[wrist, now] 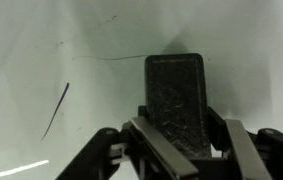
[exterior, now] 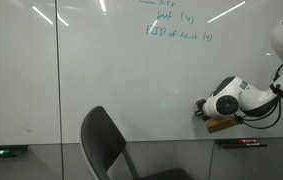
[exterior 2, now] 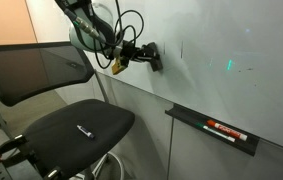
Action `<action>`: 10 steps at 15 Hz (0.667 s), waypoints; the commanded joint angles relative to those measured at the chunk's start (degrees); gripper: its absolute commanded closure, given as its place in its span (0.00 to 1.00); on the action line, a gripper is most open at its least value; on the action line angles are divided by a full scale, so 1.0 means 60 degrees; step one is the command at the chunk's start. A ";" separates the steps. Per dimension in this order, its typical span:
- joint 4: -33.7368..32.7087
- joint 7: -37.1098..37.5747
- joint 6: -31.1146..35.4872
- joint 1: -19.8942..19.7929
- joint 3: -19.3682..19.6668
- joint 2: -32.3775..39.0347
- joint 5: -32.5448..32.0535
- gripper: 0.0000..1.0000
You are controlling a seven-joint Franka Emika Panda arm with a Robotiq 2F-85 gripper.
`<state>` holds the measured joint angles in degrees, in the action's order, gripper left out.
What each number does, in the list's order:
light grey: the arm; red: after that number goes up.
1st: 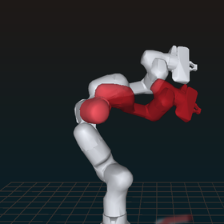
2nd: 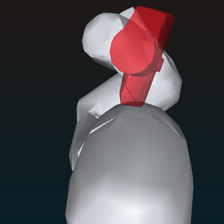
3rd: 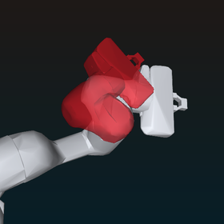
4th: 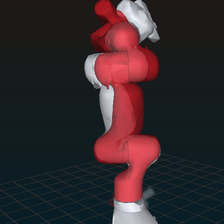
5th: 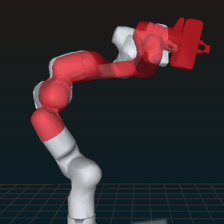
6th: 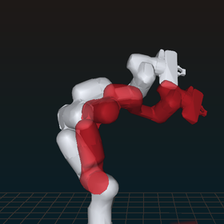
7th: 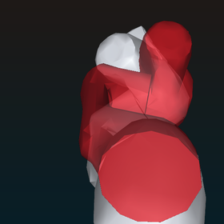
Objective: Use the eraser to wipe the markings on the whiteboard
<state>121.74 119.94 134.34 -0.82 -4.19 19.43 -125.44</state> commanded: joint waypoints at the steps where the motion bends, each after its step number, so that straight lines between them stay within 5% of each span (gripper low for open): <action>1: -0.0600 0.0202 -0.0175 -0.0346 0.0124 0.0143 -0.0401 0.68; 10: -0.0750 0.0049 -0.0333 -0.0900 0.0568 0.0110 -0.0319 0.68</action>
<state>122.56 120.02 134.15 -4.53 -1.96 19.16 -125.43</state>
